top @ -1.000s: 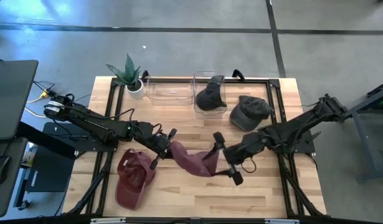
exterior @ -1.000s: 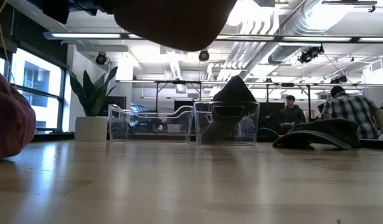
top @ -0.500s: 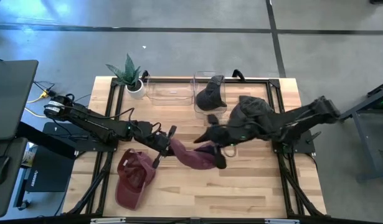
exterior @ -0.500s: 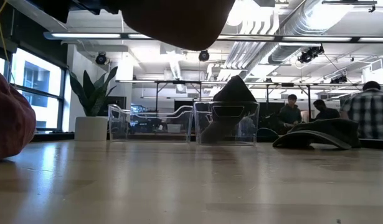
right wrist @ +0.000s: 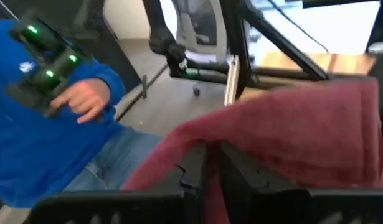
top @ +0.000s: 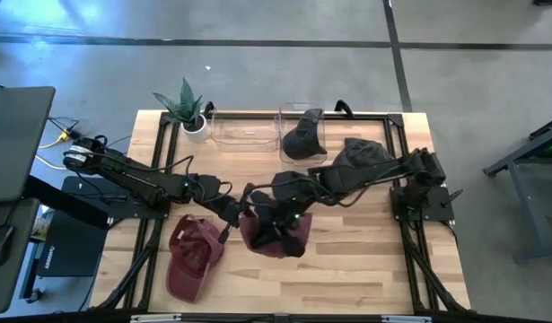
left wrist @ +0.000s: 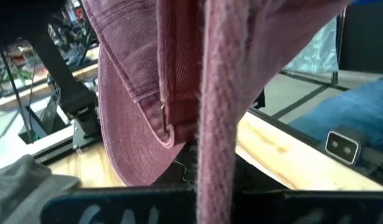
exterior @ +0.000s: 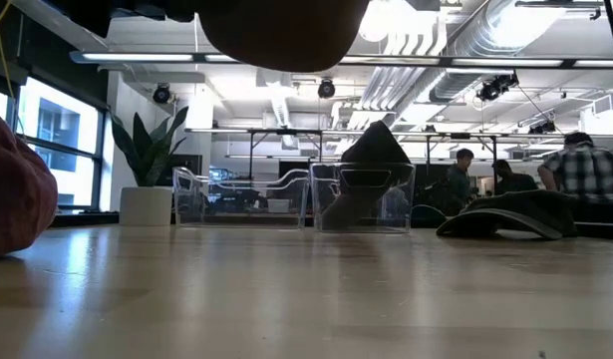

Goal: Pick & Place hat
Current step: Put the right red cap into the left transparent bin

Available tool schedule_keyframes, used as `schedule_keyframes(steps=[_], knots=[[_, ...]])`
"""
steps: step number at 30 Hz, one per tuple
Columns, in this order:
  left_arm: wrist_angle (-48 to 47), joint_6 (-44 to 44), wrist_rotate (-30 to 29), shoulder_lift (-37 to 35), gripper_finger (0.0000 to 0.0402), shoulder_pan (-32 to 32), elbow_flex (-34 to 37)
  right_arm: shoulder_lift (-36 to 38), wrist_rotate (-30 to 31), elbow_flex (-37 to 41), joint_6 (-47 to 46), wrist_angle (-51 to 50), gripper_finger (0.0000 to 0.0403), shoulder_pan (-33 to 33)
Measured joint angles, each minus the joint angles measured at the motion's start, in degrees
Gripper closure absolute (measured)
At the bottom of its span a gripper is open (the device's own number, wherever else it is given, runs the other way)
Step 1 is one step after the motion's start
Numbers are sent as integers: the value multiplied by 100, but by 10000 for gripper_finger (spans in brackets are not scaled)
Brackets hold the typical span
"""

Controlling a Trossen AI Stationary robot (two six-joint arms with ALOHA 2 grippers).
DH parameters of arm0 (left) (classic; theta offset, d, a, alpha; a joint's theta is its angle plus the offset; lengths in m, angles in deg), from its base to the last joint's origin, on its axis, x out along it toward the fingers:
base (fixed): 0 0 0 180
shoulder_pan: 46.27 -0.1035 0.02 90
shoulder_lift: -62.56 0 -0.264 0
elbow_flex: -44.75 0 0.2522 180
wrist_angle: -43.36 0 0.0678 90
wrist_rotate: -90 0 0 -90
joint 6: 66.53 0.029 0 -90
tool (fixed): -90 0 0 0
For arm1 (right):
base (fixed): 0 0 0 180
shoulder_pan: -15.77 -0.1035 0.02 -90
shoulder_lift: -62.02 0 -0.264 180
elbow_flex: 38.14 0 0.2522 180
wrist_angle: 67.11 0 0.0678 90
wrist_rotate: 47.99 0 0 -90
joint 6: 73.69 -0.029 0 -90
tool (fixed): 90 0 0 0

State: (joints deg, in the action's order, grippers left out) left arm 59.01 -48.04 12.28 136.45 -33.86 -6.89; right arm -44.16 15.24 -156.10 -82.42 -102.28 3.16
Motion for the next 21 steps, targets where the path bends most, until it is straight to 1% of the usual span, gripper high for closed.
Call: schedule_keyframes(steps=[2, 4, 8, 10, 12, 17, 19, 21], knots=[[-4, 124, 1, 0, 399, 0, 0, 23, 172, -116, -24, -128, 371, -20], [-14, 204, 1, 0, 399, 0, 0, 173, 493, -253, -23, -482, 379, -56], [-109, 250, 6, 0, 399, 0, 4, 410, 1304, -631, -22, -1765, 398, -133], [-105, 291, 8, 0, 399, 0, 4, 444, 1669, -757, -10, -2385, 400, -172], [-103, 456, 9, 0, 399, 0, 4, 444, 1822, -835, -41, -3032, 397, -237], [-112, 805, -1, 0, 399, 0, 4, 417, 1840, -696, -310, -4341, 401, -466], [-187, 981, -25, 4, 399, 12, 4, 407, 2108, -685, -300, -4611, 401, -604], [-310, 1291, -90, 4, 399, 58, 4, 430, 2504, -685, -264, -4583, 399, -741]])
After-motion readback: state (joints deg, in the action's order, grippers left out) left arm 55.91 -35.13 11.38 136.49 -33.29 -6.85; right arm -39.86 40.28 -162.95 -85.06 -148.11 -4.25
